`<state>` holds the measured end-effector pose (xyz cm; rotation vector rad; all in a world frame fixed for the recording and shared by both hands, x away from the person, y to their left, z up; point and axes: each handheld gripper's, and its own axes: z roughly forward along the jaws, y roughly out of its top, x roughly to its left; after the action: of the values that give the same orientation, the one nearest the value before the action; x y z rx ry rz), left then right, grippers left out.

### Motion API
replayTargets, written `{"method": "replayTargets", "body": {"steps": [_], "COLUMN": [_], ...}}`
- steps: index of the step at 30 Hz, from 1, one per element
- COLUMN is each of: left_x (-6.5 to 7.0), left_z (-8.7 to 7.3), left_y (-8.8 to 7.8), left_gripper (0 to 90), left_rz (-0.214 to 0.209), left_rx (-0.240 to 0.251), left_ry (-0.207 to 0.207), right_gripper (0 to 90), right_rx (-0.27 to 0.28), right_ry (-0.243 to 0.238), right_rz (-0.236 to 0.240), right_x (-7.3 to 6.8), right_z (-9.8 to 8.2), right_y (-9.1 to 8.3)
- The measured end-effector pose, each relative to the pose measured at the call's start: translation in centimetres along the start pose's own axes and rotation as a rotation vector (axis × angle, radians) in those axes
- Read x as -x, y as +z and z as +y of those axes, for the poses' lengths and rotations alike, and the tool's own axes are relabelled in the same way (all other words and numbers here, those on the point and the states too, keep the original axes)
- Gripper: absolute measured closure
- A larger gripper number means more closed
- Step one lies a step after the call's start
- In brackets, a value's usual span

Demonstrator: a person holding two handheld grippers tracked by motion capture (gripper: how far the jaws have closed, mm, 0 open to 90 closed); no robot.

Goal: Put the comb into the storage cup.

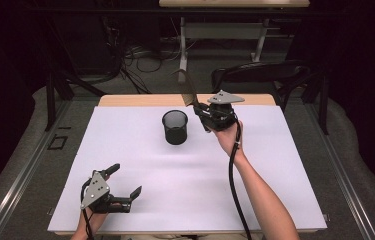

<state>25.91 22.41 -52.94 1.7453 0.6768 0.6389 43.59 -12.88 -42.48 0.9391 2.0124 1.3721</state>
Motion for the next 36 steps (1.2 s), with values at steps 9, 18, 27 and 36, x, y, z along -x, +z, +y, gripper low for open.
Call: {"method": "replayTargets", "body": {"steps": [9, 18, 27, 36], "left_x": [0.0, 0.0, -0.1, -0.1], "left_z": [0.0, 0.0, 0.0, 0.0], "left_y": [0.0, 0.0, -0.1, -0.1], "left_gripper": [0.1, 0.1, 0.1, 0.1], "left_rz": [-0.001, -0.001, 0.000, 0.001], "left_rx": [-0.001, -0.001, 0.001, 0.002], "left_ry": [0.000, -0.001, -0.005, -0.001], "right_gripper": [72.4, 72.4, 72.4, 72.4], "right_rx": [0.021, 0.047, 0.057, 0.083], "right_ry": [-0.001, 0.002, 0.002, -0.001], "right_rz": [0.002, 0.005, 0.015, 0.009], "right_x": [-0.1, -0.1, -0.1, -0.2], "right_z": [0.1, 0.2, 0.2, 0.4], "right_y": [0.6, 1.0, 1.6, 2.0]}}
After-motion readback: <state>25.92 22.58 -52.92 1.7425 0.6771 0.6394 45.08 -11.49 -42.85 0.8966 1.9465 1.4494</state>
